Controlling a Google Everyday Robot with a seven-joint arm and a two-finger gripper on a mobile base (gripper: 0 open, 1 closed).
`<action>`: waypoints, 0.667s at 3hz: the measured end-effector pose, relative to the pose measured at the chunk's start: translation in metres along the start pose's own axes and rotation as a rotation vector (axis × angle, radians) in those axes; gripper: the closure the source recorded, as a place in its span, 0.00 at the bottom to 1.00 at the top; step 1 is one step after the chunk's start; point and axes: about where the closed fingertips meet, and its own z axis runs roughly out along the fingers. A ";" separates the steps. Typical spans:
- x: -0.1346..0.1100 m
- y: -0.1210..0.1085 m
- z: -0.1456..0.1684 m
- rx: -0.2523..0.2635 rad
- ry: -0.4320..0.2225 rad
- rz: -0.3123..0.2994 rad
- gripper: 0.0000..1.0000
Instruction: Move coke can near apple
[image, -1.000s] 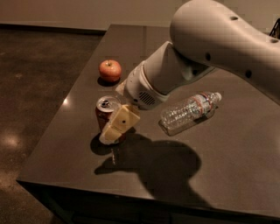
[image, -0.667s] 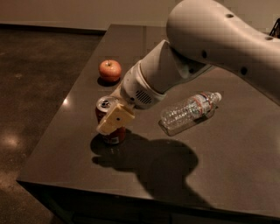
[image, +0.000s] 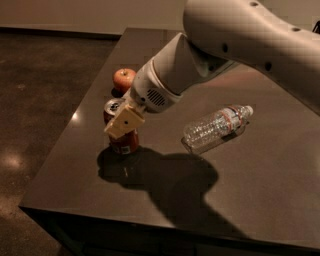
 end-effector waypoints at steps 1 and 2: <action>-0.018 -0.032 -0.009 0.054 -0.023 0.016 1.00; -0.033 -0.061 -0.014 0.106 -0.049 0.024 1.00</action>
Offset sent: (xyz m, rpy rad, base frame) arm 0.1096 0.0038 0.0458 0.0699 -0.1102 -0.1618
